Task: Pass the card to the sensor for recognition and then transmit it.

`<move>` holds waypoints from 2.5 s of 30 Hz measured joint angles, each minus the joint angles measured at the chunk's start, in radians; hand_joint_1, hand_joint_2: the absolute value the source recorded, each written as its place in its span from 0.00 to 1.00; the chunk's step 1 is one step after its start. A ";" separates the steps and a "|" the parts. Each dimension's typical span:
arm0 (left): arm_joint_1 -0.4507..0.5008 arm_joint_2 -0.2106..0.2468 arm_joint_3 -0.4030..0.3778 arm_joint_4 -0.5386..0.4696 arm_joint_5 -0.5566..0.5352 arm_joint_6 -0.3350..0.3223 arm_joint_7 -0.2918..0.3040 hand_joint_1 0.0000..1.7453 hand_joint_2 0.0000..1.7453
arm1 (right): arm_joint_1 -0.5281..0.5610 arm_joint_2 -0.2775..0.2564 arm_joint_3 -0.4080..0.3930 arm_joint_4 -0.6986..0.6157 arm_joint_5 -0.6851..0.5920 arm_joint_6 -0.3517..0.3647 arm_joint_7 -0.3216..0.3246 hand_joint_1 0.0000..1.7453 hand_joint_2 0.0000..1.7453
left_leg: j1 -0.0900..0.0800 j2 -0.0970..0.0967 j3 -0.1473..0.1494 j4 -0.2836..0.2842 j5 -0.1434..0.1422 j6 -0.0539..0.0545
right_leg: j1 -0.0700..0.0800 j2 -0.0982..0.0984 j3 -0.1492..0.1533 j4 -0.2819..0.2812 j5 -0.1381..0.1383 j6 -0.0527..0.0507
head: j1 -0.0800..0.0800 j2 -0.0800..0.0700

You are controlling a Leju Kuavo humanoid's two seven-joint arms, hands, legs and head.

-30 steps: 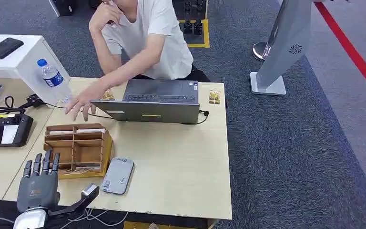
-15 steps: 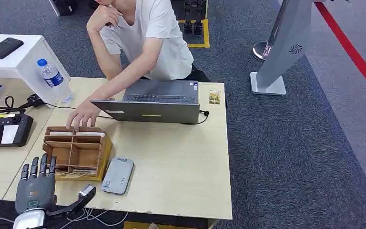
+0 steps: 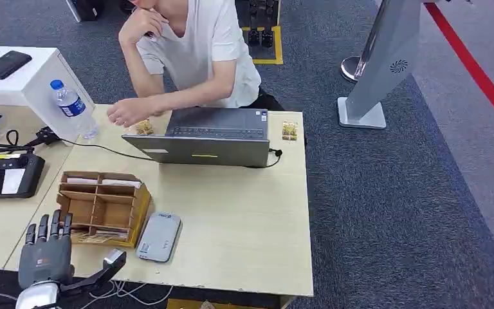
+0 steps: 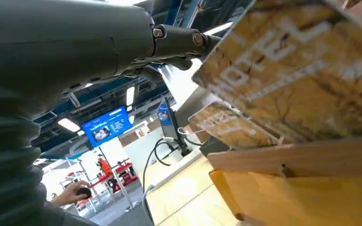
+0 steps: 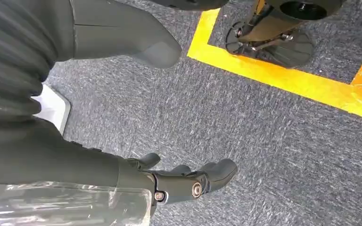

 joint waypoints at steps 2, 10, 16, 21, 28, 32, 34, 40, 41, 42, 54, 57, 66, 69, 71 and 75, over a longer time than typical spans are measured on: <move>-0.002 -0.004 0.002 0.010 0.000 0.000 0.000 0.00 1.00 | 0.000 0.000 0.003 0.001 0.000 0.000 0.000 0.00 1.00 | 0.000 0.000 0.000 0.000 0.000 0.000 | 0.000 0.000 0.000 0.000 0.000 0.000 | 0.000 0.000; -0.033 -0.019 -0.029 0.024 0.000 -0.028 0.027 0.00 1.00 | 0.000 0.000 0.013 0.005 0.000 -0.001 -0.001 0.00 1.00 | 0.000 0.000 0.000 0.000 0.000 0.000 | 0.000 0.000 0.000 0.000 0.000 0.000 | 0.000 0.000; -0.048 -0.027 -0.061 0.024 0.000 -0.039 0.027 0.00 1.00 | -0.001 0.000 0.014 0.005 0.000 -0.001 -0.001 0.00 1.00 | 0.000 0.000 0.000 0.000 0.000 0.000 | 0.000 0.000 0.000 0.000 0.000 0.000 | 0.000 0.000; -0.052 -0.029 -0.071 0.024 0.000 -0.039 0.027 0.00 1.00 | -0.001 0.000 0.015 0.005 0.000 -0.001 -0.001 0.00 1.00 | 0.000 0.000 0.000 0.000 0.000 0.000 | 0.000 0.000 0.000 0.000 0.000 0.000 | 0.000 0.000; -0.057 -0.029 -0.084 0.024 0.000 -0.045 0.027 0.00 1.00 | -0.001 0.000 0.015 0.005 0.000 -0.001 -0.001 0.00 1.00 | 0.000 0.000 0.000 0.000 0.000 0.000 | 0.000 0.000 0.000 0.000 0.000 0.000 | 0.000 0.000; -0.066 -0.029 -0.099 0.024 0.000 -0.048 0.036 0.00 1.00 | 0.000 0.000 0.017 0.005 0.000 -0.006 -0.001 0.00 1.00 | 0.000 0.000 0.000 0.000 0.000 0.000 | 0.000 0.000 0.000 0.000 0.000 0.000 | 0.000 0.000; -0.068 -0.028 -0.109 0.019 0.000 -0.048 0.047 0.00 1.00 | 0.000 0.000 0.017 0.006 0.000 -0.010 -0.001 0.00 1.00 | 0.000 0.000 0.000 0.000 0.000 0.000 | 0.000 0.000 0.000 0.000 0.000 0.000 | 0.000 0.000; -0.099 -0.018 -0.147 -0.020 0.000 -0.072 0.053 0.00 1.00 | 0.000 0.000 0.019 0.008 0.000 -0.016 -0.003 0.00 1.00 | 0.000 0.000 0.000 0.000 0.000 0.000 | 0.000 0.000 0.000 0.000 0.000 0.000 | 0.000 0.000; -0.106 -0.018 -0.155 -0.020 0.000 -0.074 0.050 0.00 1.00 | 0.000 0.000 0.020 0.009 0.000 -0.016 -0.005 0.00 1.00 | 0.000 0.000 0.000 0.000 0.000 0.000 | 0.000 0.000 0.000 0.000 0.000 0.000 | 0.000 0.000; -0.112 -0.018 -0.158 -0.020 0.000 -0.074 0.048 0.00 1.00 | -0.001 0.000 0.021 0.010 0.000 -0.016 -0.006 0.00 1.00 | 0.000 0.000 0.000 0.000 0.000 0.000 | 0.000 0.000 0.000 0.000 0.000 0.000 | 0.000 0.000; -0.133 -0.019 -0.175 -0.011 0.000 -0.063 0.038 0.00 1.00 | -0.001 0.000 0.029 0.015 0.000 -0.016 -0.012 0.00 1.00 | 0.000 0.000 0.000 0.000 0.000 0.000 | 0.000 0.000 0.000 0.000 0.000 0.000 | 0.000 0.000; -0.136 -0.019 -0.177 -0.009 0.000 -0.062 0.038 0.00 1.00 | -0.001 0.000 0.030 0.014 0.000 -0.016 -0.012 0.00 1.00 | 0.000 0.000 0.000 0.000 0.000 0.000 | 0.000 0.000 0.000 0.000 0.000 0.000 | 0.000 0.000; -0.137 -0.019 -0.179 -0.004 0.000 -0.062 0.038 0.00 1.00 | -0.001 0.000 0.032 0.016 0.000 -0.016 -0.012 0.00 1.00 | 0.000 0.000 0.000 0.000 0.000 0.000 | 0.000 0.000 0.000 0.000 0.000 0.000 | 0.000 0.000; -0.137 -0.019 -0.179 -0.002 0.000 -0.062 0.038 0.00 1.00 | -0.001 0.000 0.032 0.018 0.000 -0.016 -0.012 0.00 1.00 | 0.000 0.000 0.000 0.000 0.000 0.000 | 0.000 0.000 0.000 0.000 0.000 0.000 | 0.000 0.000; -0.137 -0.019 -0.180 -0.002 0.000 -0.062 0.038 0.00 1.00 | -0.001 0.000 0.033 0.019 0.000 -0.016 -0.012 0.00 1.00 | 0.000 0.000 0.000 0.000 0.000 0.000 | 0.000 0.000 0.000 0.000 0.000 0.000 | 0.000 0.000; -0.137 -0.023 -0.180 0.002 0.000 -0.053 0.035 0.00 1.00 | -0.001 0.000 0.036 0.019 0.000 -0.016 -0.012 0.00 1.00 | 0.000 0.000 0.000 0.000 0.000 0.000 | 0.000 0.000 0.000 0.000 0.000 0.000 | 0.000 0.000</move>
